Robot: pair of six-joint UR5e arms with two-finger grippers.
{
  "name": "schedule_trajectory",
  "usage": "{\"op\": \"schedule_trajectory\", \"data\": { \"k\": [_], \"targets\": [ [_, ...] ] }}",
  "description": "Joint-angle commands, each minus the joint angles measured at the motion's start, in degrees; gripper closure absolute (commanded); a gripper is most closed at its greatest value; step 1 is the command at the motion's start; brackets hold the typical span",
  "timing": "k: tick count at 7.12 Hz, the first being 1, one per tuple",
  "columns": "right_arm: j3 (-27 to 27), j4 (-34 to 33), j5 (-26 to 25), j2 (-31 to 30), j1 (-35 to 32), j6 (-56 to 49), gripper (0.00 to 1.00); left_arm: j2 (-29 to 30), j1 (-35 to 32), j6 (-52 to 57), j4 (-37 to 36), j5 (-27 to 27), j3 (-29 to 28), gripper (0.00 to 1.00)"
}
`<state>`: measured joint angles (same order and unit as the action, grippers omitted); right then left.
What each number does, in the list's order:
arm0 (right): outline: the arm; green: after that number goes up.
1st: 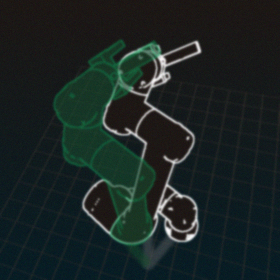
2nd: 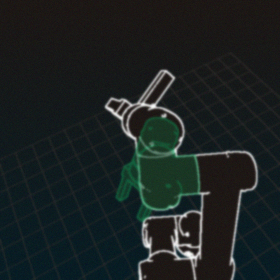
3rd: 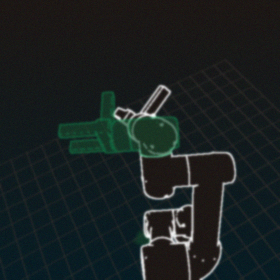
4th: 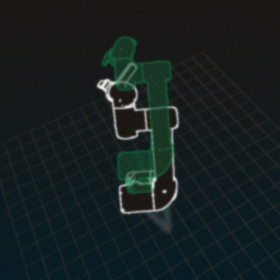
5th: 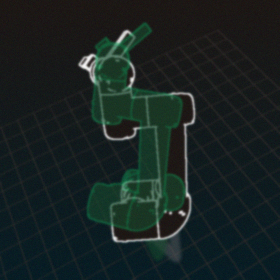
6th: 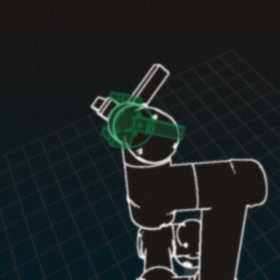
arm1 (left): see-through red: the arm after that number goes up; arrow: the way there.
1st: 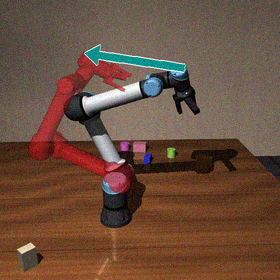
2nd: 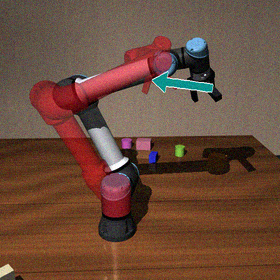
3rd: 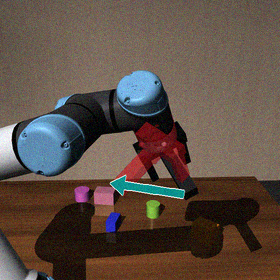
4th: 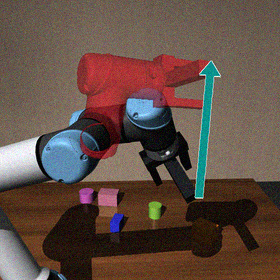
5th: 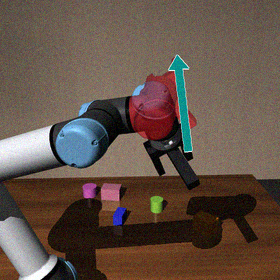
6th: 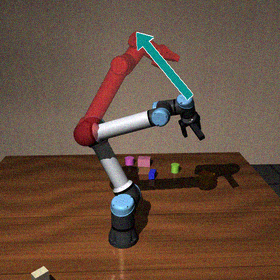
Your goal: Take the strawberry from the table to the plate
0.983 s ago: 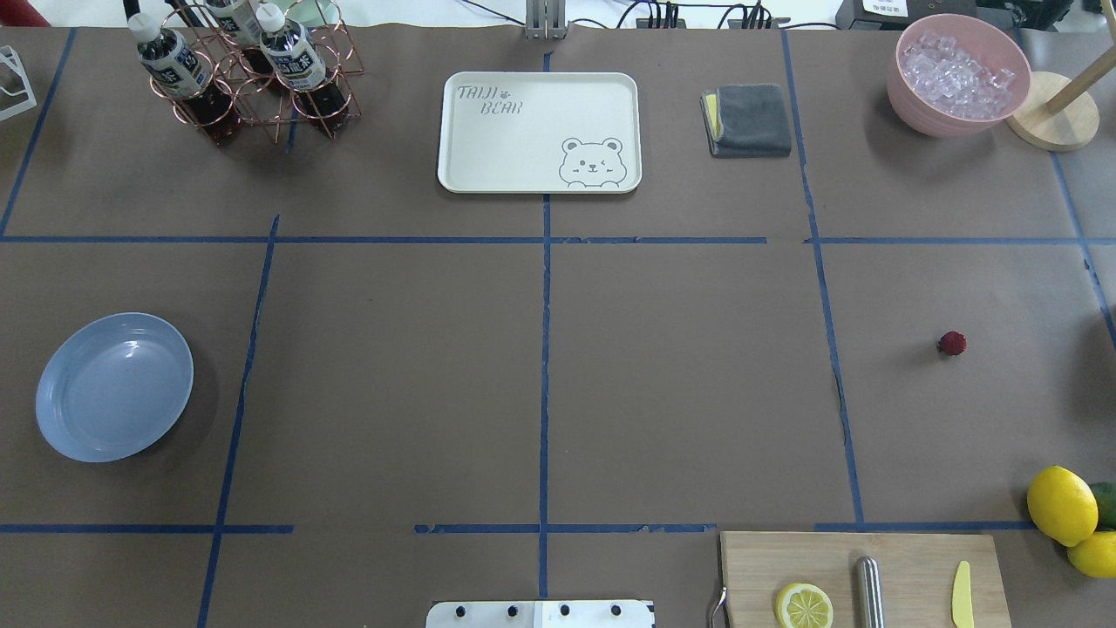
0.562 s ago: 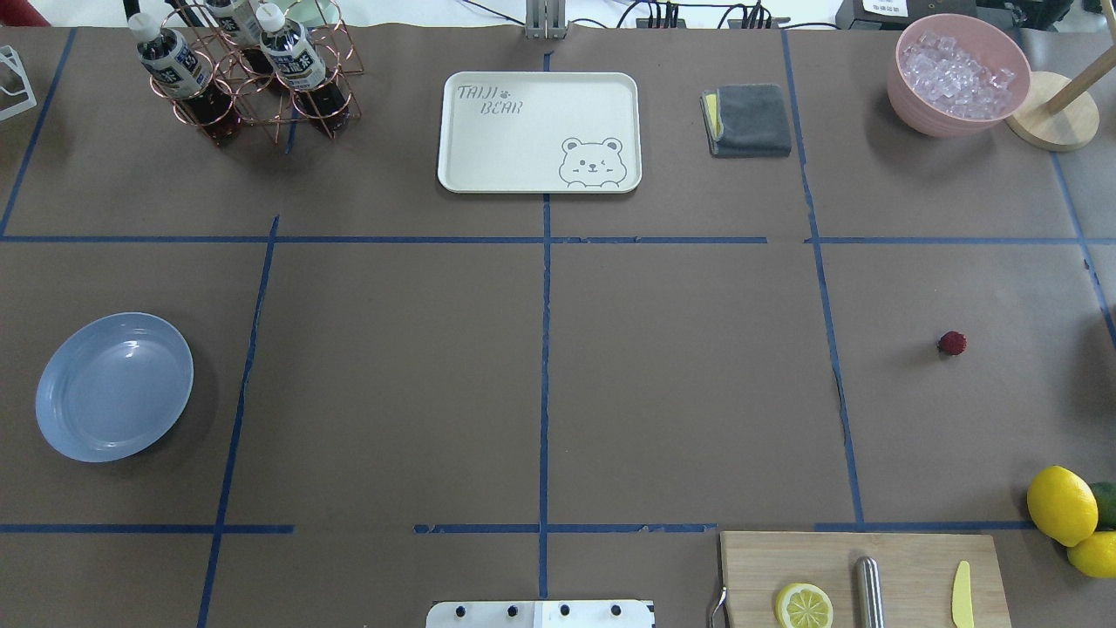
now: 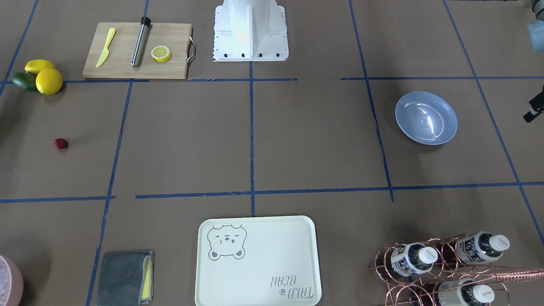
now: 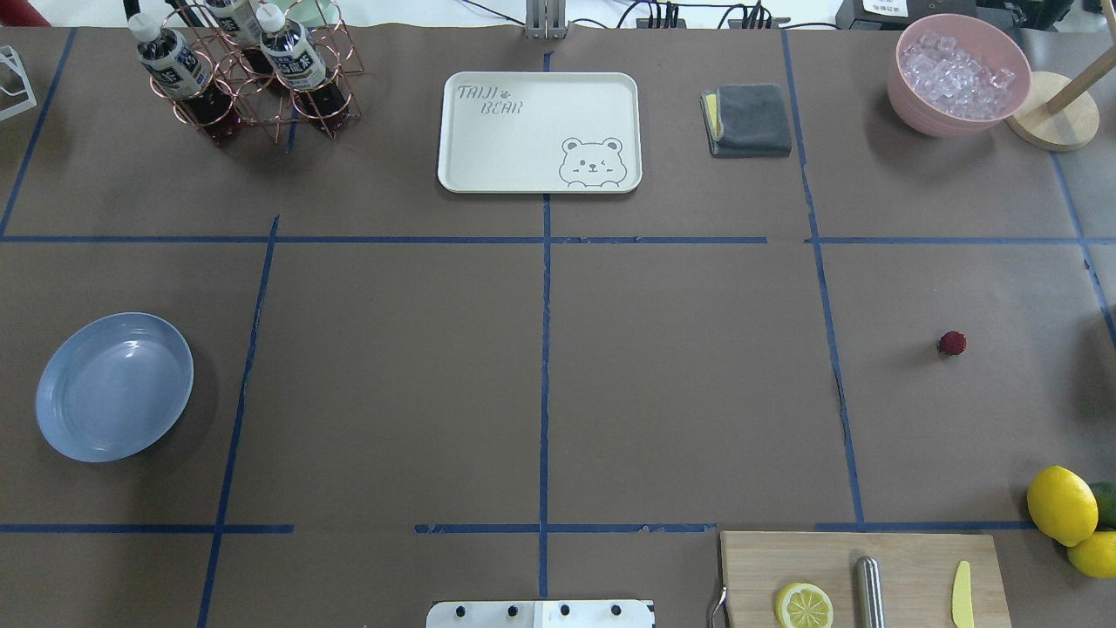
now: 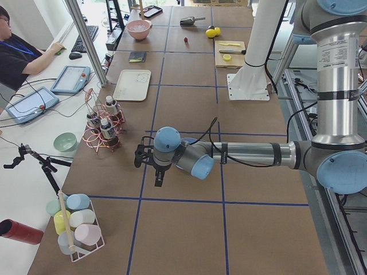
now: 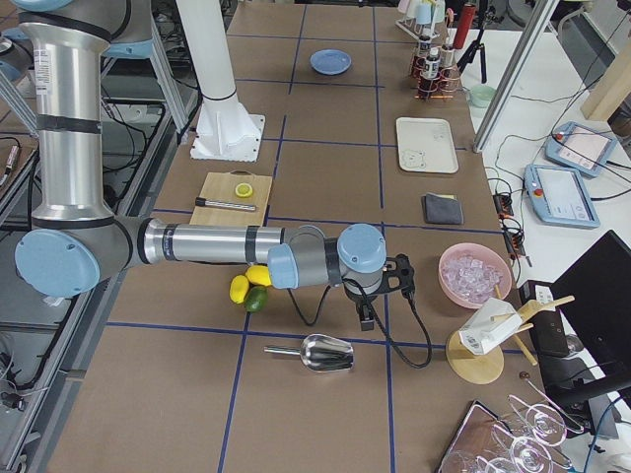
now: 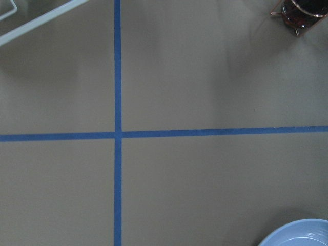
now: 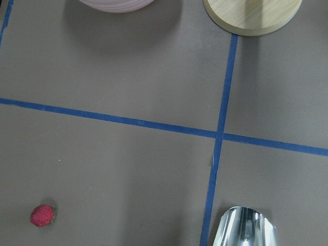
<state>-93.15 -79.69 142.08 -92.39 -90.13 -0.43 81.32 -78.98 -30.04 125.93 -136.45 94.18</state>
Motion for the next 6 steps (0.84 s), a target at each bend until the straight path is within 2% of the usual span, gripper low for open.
{"op": "schedule_trajectory", "data": {
  "k": [1, 2, 4, 6],
  "targets": [
    [0.34, 0.06, 0.39, -0.59, 0.04, -0.09, 0.0, -4.31, 5.39, -13.76, 14.63, 0.57, -1.61, 0.0],
    [0.25, 0.06, 0.31, -1.38, 0.04, -0.01, 0.0, -4.85, 8.28, -18.95, 18.17, 1.96, -1.89, 0.0],
    [-0.18, 0.32, 0.22, -0.61, 0.21, 3.83, 0.0, -5.29, 16.01, -28.01, 23.28, 10.02, -1.98, 0.02],
    [-0.54, 1.46, 0.3, -0.42, 0.39, 5.62, 0.0, -5.29, 21.29, -33.21, 26.29, 14.96, -3.38, 0.02]
  ]
}}
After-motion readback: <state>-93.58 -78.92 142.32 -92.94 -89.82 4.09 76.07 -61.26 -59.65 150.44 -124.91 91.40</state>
